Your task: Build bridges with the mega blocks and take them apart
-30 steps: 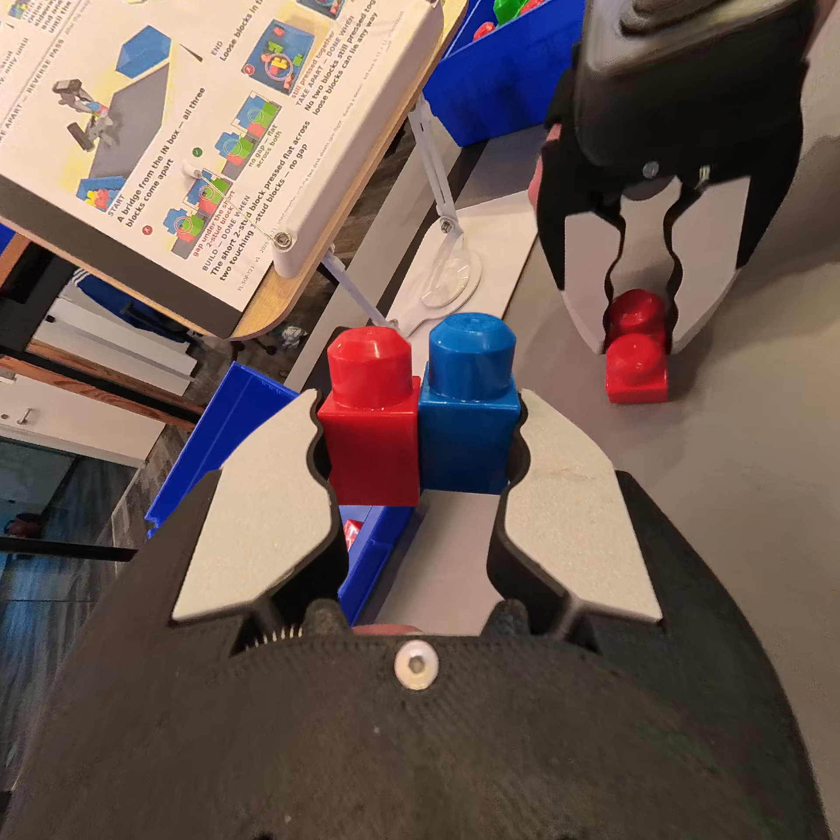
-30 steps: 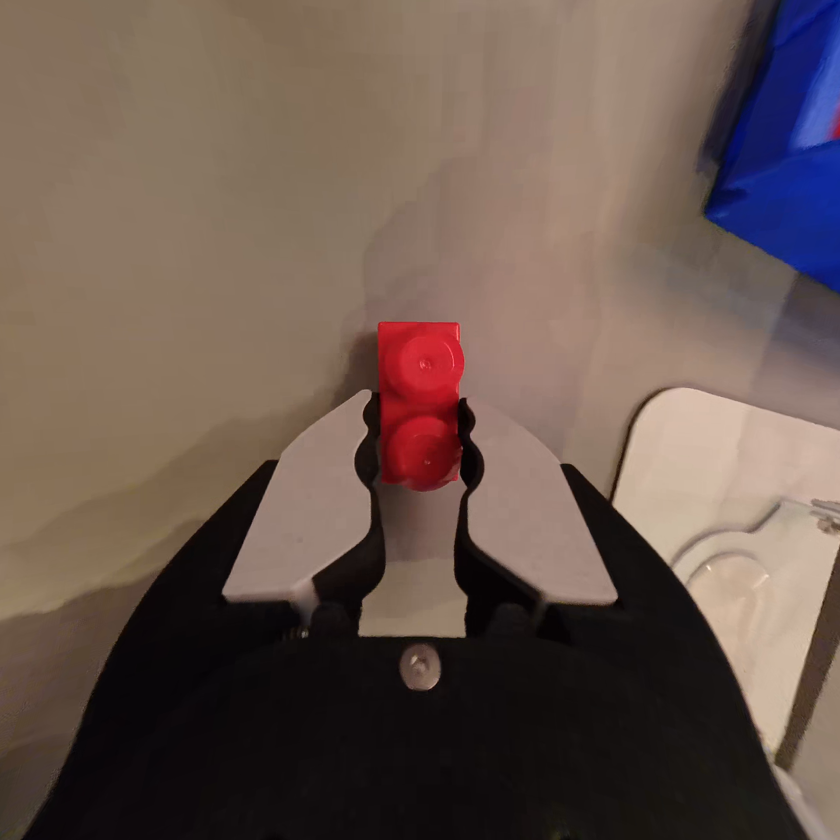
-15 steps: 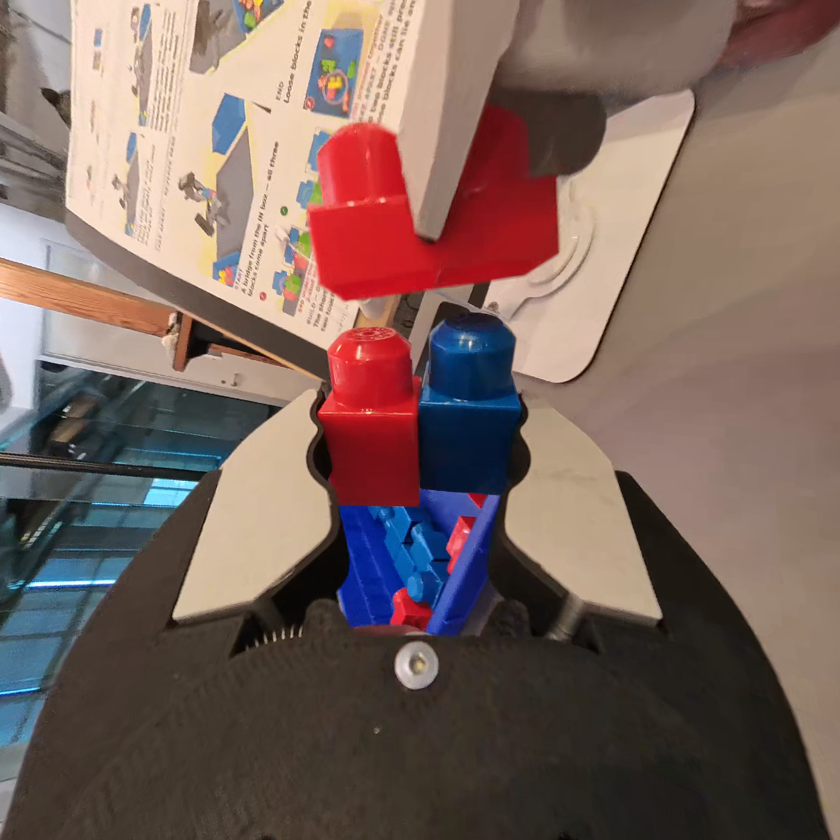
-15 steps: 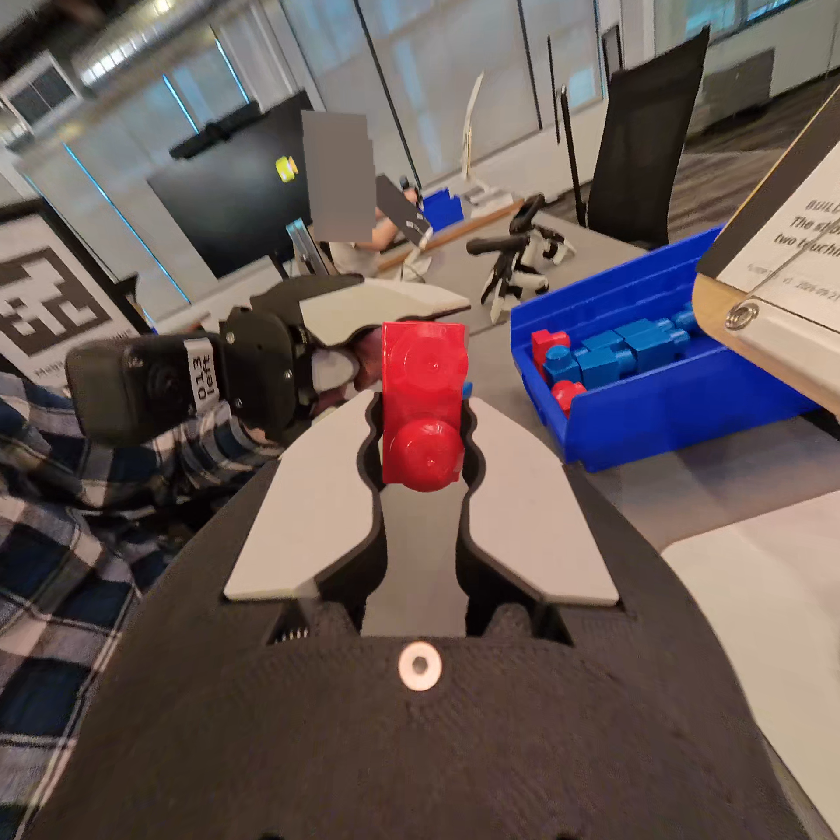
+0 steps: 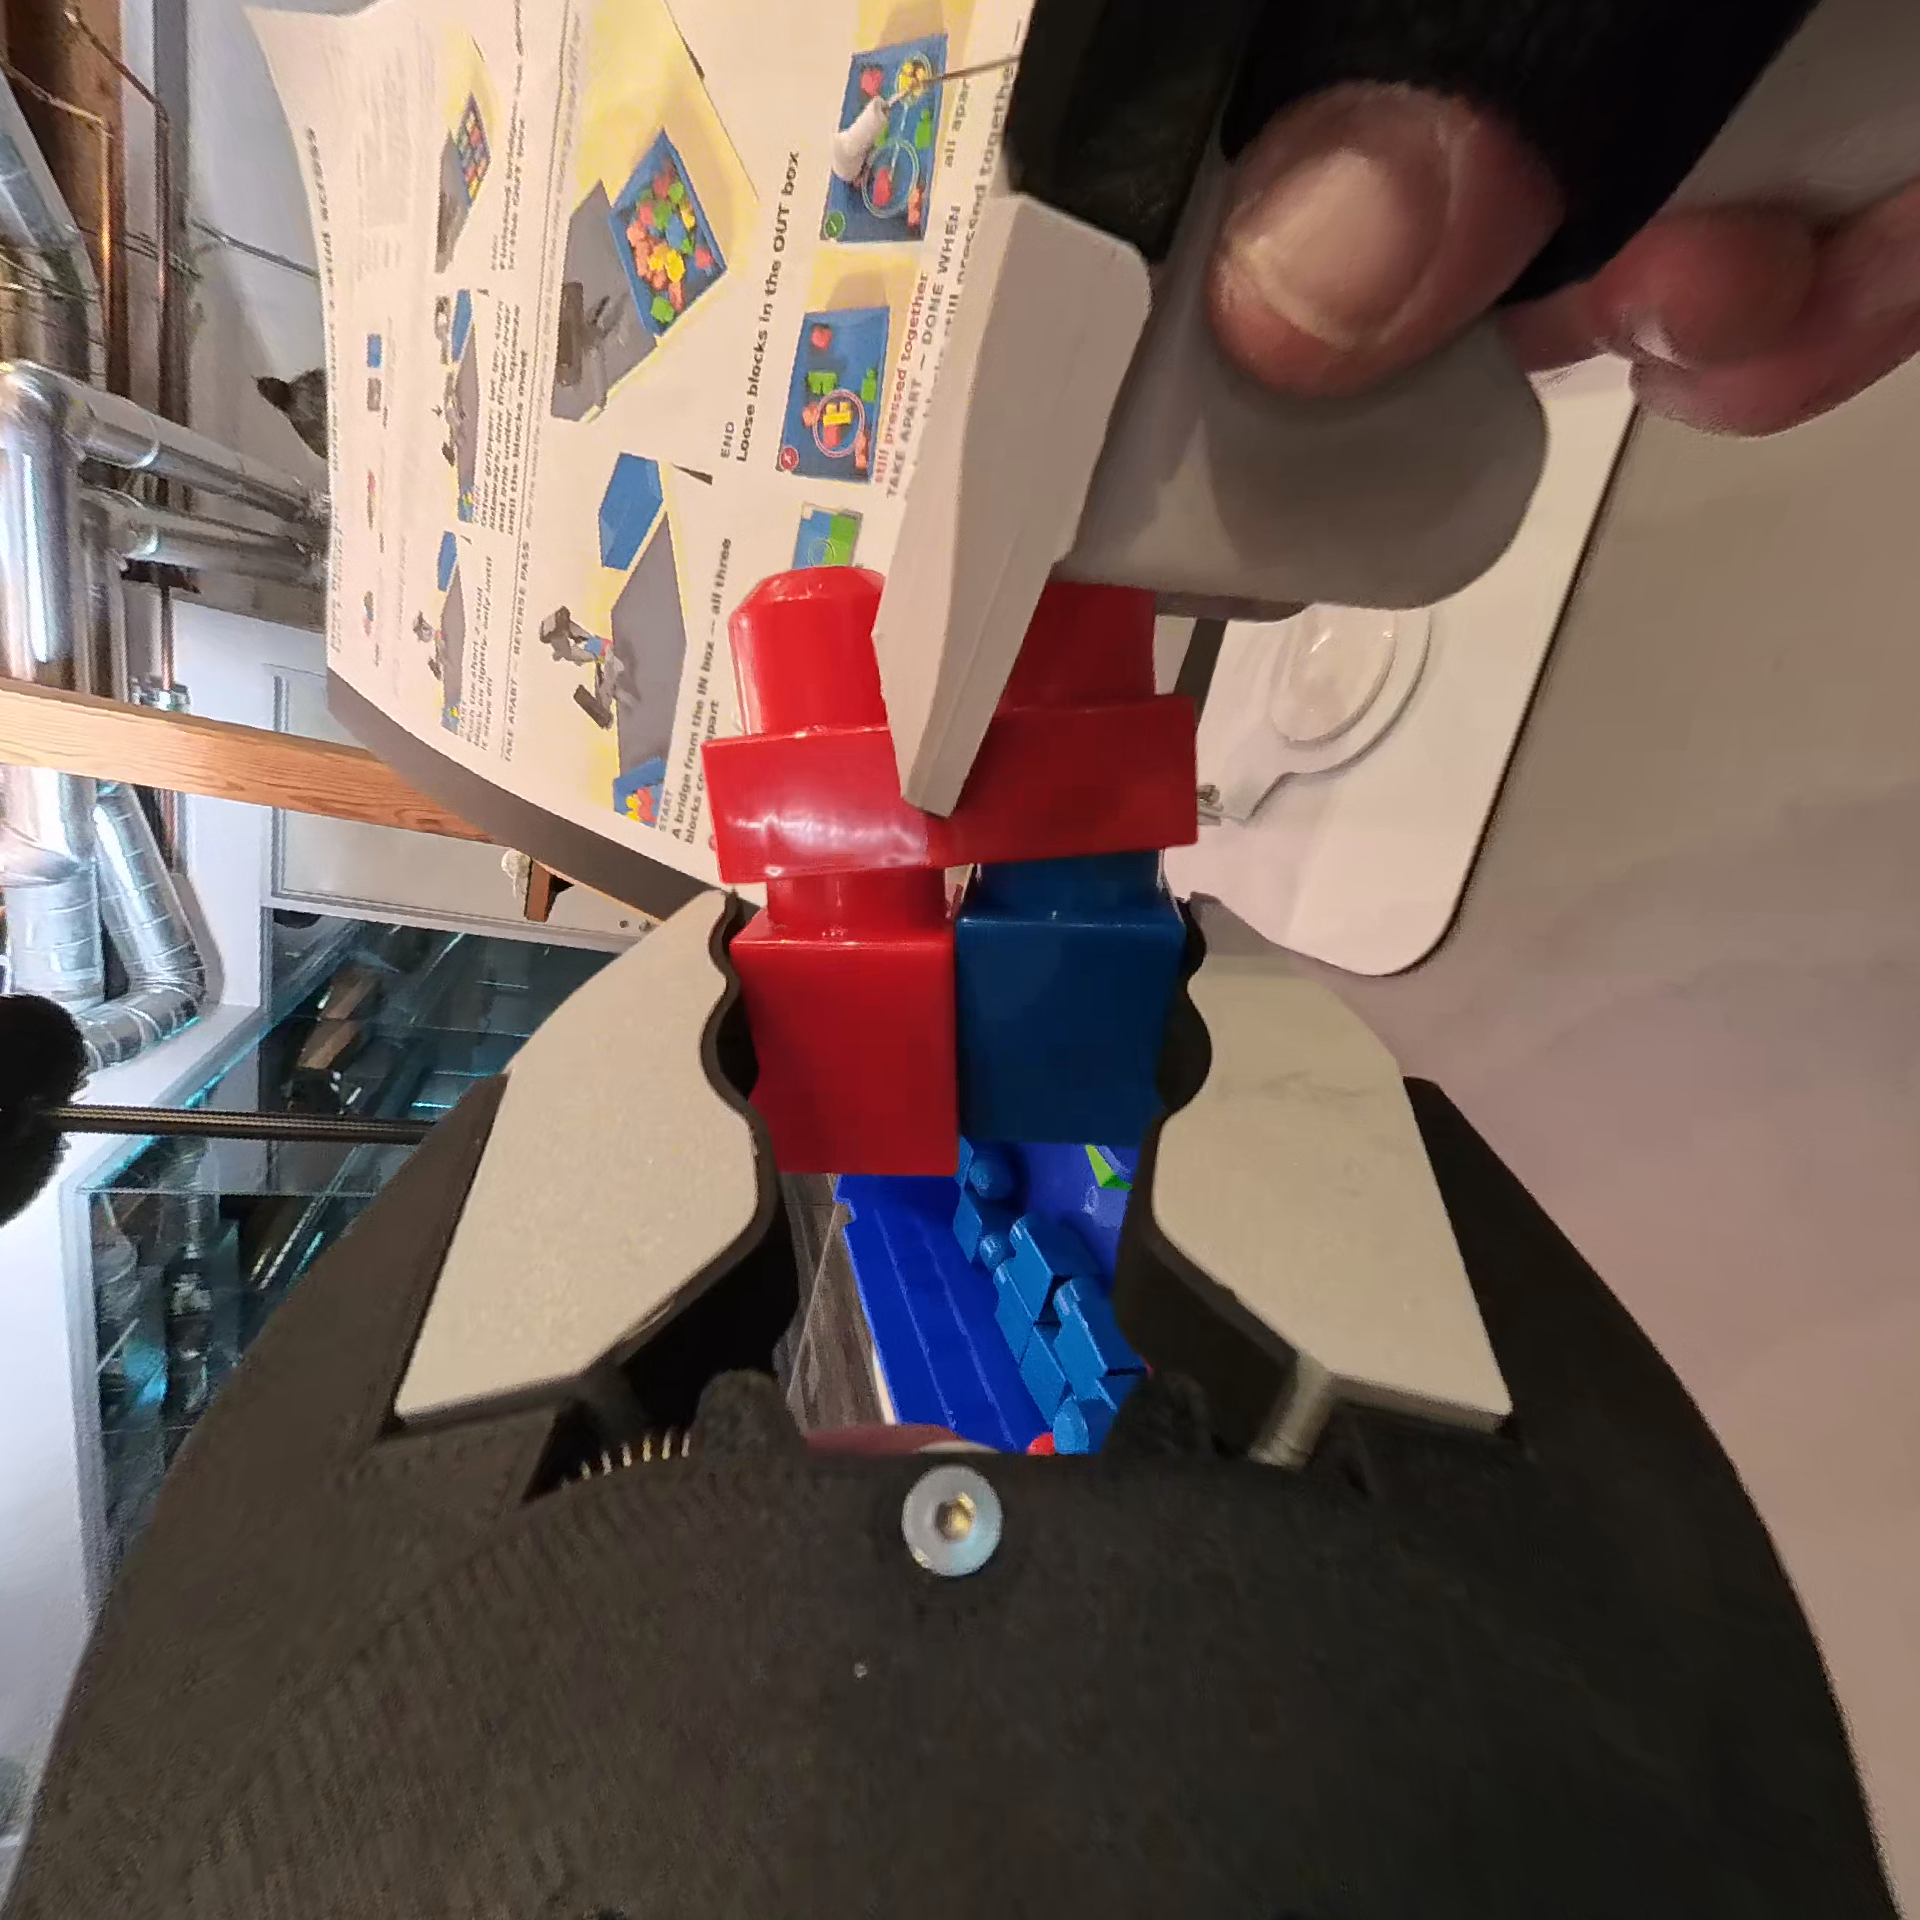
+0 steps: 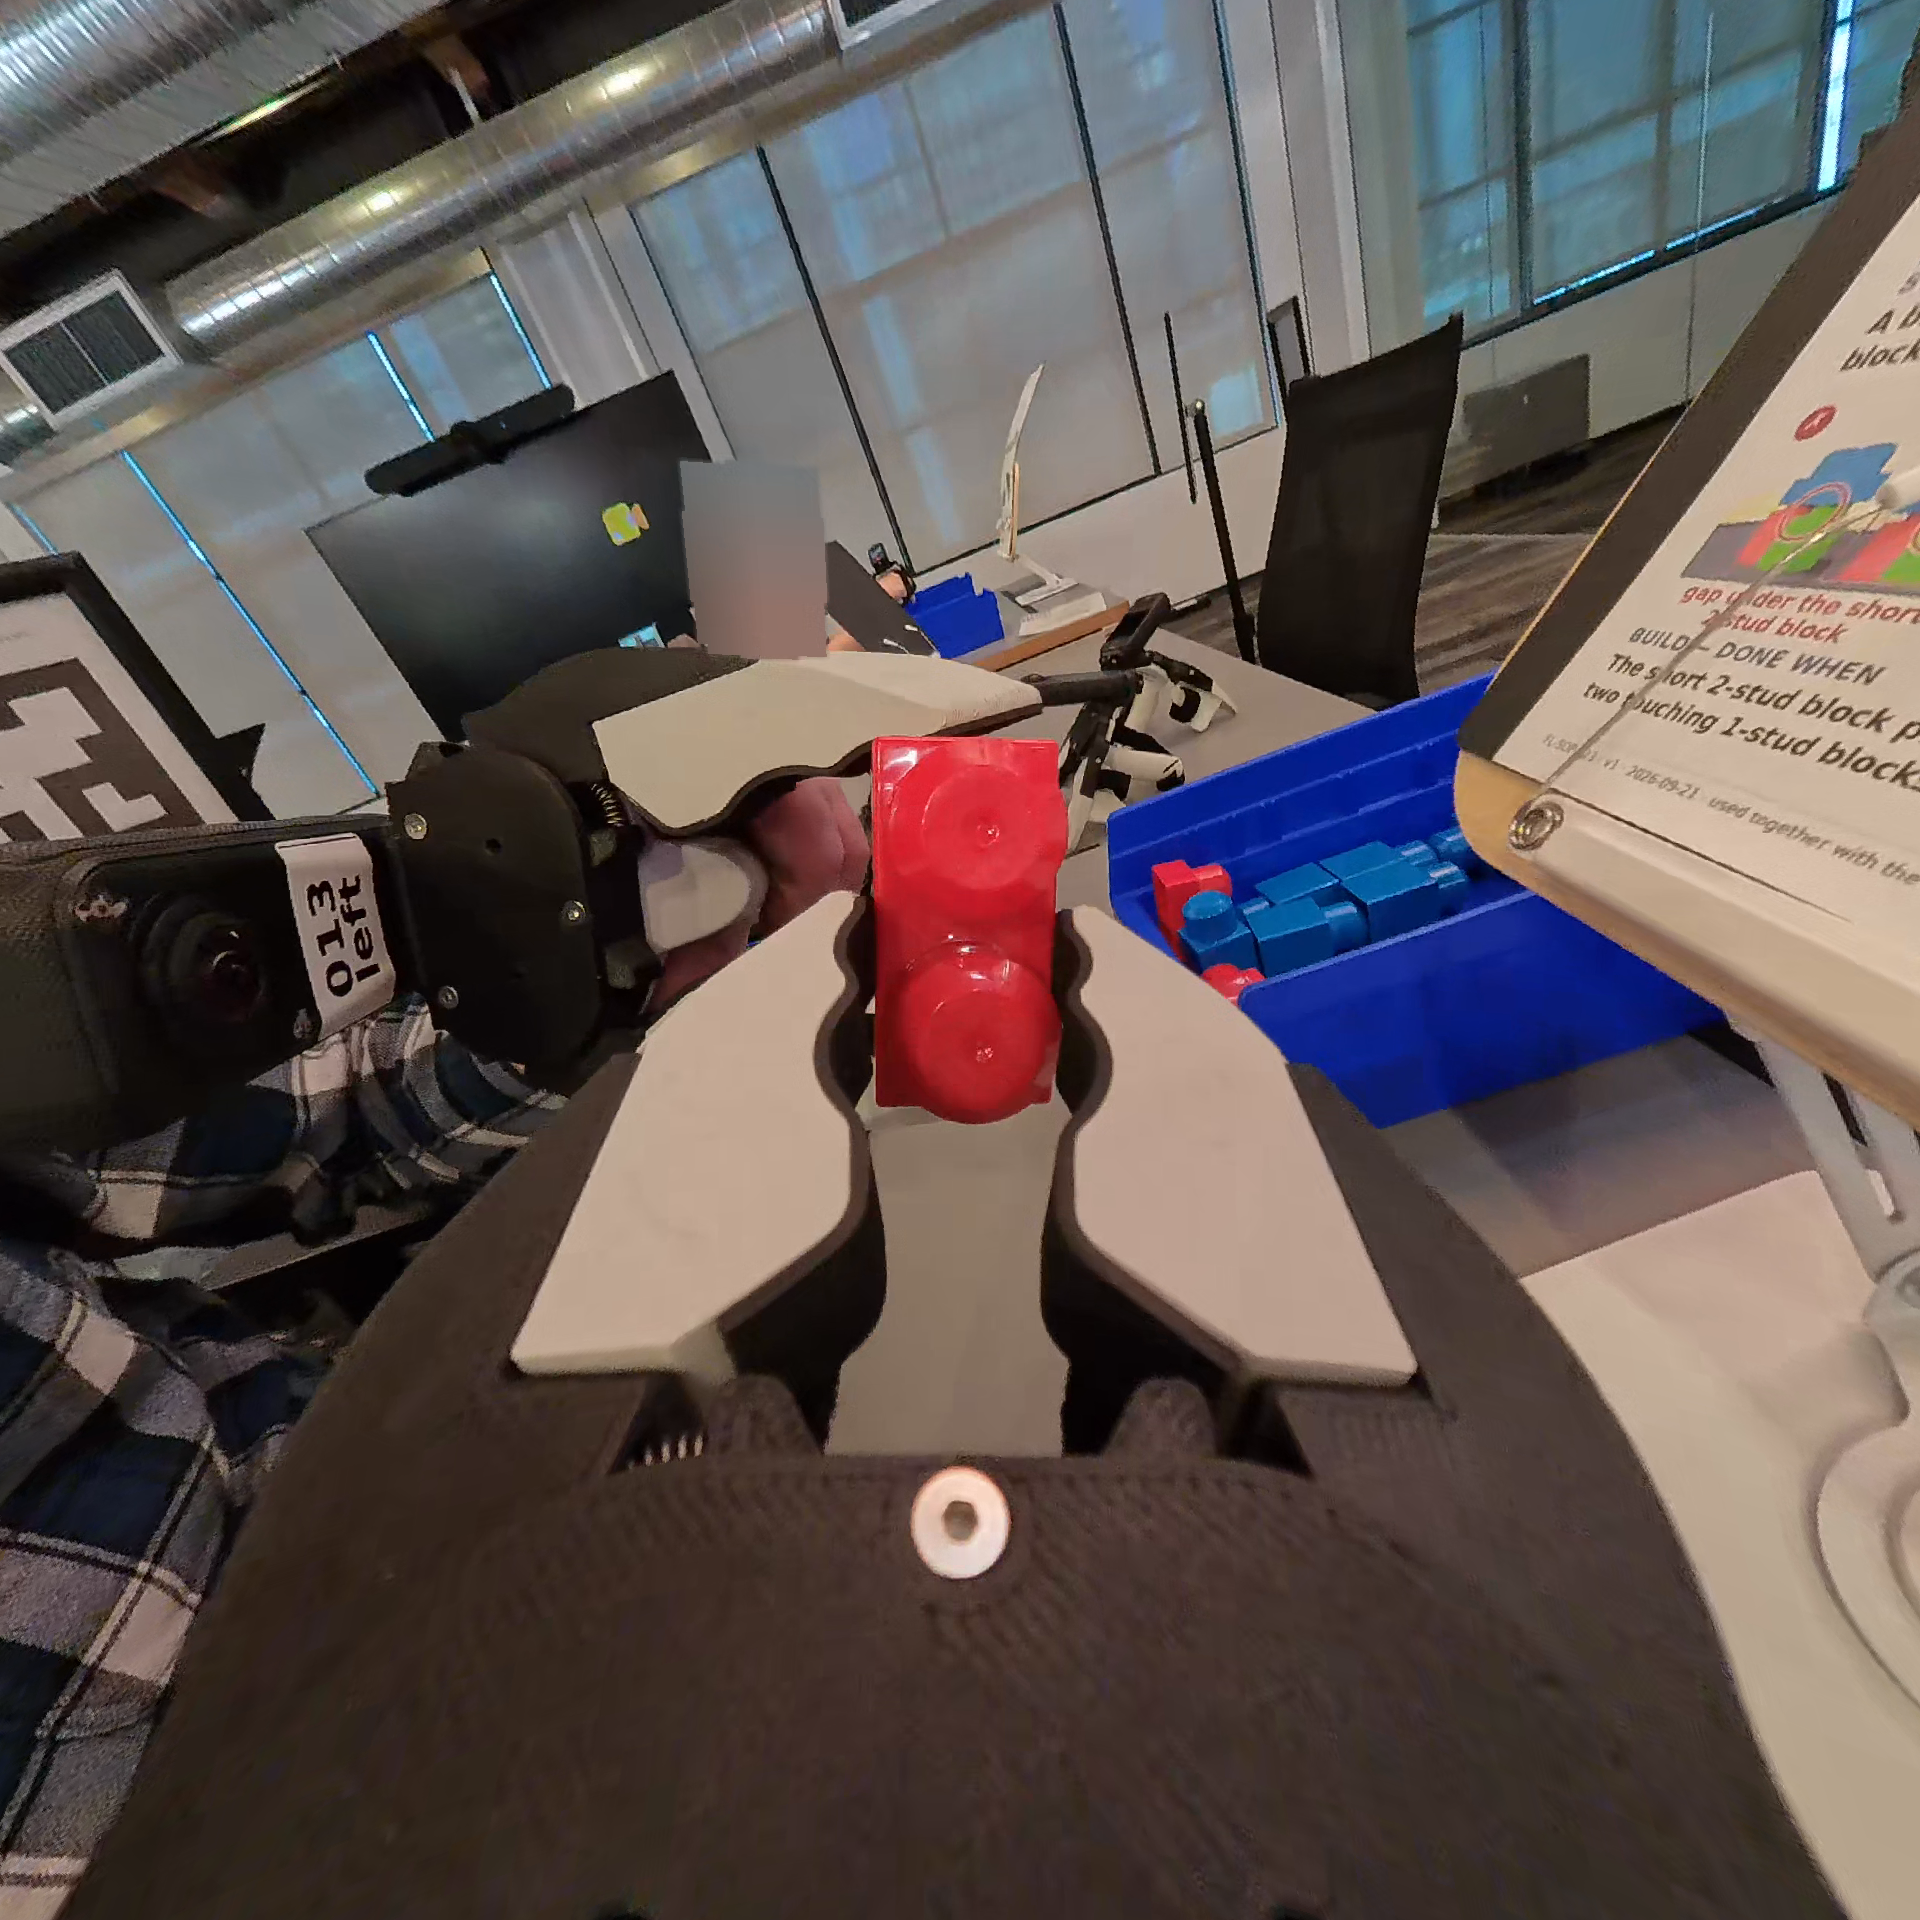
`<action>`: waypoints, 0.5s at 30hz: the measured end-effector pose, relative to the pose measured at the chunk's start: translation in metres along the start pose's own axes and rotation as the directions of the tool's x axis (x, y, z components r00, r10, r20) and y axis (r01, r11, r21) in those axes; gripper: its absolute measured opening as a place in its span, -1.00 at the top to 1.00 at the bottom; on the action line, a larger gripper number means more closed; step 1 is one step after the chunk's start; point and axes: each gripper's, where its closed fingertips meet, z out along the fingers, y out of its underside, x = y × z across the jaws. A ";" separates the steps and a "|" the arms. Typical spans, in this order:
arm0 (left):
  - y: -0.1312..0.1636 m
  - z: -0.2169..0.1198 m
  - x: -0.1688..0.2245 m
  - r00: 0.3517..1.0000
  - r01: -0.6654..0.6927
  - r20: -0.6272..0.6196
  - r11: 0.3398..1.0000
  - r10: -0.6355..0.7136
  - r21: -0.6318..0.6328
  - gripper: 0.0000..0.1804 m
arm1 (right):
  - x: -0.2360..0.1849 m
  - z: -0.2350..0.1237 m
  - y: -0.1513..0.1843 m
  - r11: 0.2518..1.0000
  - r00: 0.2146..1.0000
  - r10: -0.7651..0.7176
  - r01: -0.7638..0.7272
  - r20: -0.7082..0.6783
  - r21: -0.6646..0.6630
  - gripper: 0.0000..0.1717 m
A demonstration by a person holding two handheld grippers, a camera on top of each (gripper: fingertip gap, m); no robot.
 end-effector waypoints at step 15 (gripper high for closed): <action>-0.026 -0.001 -0.012 0.999 0.038 0.011 0.997 -0.039 0.068 0.18 | -0.002 -0.011 -0.016 0.997 1.000 -0.020 0.020 -0.007 0.079 0.61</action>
